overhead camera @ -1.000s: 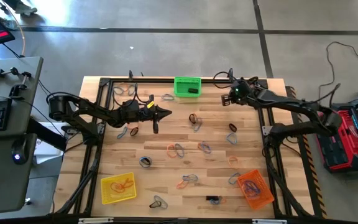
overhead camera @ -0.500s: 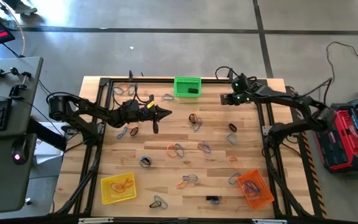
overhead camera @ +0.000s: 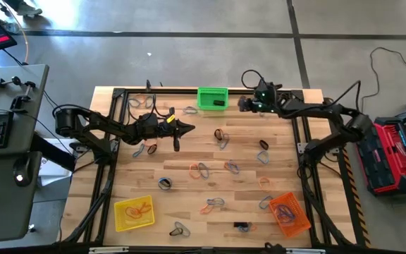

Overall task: Sort rubber bands into baskets
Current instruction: Put the black rubber band into the green bin

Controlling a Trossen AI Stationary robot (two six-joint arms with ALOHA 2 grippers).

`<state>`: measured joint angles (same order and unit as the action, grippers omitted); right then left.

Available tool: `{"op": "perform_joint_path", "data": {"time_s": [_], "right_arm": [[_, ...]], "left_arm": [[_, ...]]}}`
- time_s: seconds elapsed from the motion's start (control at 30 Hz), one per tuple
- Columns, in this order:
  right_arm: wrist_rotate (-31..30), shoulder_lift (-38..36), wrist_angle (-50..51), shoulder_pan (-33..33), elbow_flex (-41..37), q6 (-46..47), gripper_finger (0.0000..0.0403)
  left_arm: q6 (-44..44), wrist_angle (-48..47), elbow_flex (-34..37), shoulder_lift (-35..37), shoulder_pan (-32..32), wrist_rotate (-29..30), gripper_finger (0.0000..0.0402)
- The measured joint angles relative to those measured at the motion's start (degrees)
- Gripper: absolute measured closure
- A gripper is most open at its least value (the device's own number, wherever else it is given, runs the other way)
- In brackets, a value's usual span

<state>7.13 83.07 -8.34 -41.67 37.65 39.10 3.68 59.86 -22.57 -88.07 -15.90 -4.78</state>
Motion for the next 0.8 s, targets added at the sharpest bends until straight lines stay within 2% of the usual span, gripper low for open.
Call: {"op": "perform_joint_path", "data": {"time_s": [0.13,0.27,0.47,0.6,0.8], "right_arm": [[-1.7,0.0,-6.6,3.9,0.0,-1.6,0.0403],[-7.9,0.2,-10.8,8.5,0.0,-4.5,0.0403],[-10.8,2.8,-11.6,12.7,4.9,-7.1,0.0403],[-12.0,7.2,-5.6,14.7,13.7,-11.3,0.0403],[-12.7,17.5,14.7,14.7,31.8,-14.7,0.0403]], "left_arm": [[-0.1,0.0,0.0,0.0,0.0,0.0,0.0401],[-0.2,0.0,0.0,0.0,0.0,0.0,0.0401],[0.8,0.0,0.0,0.0,-0.1,-0.4,0.0401],[0.0,0.4,0.0,0.0,-1.5,-3.9,0.0401],[-1.5,0.4,0.0,0.0,-3.3,-6.4,0.0401]]}}
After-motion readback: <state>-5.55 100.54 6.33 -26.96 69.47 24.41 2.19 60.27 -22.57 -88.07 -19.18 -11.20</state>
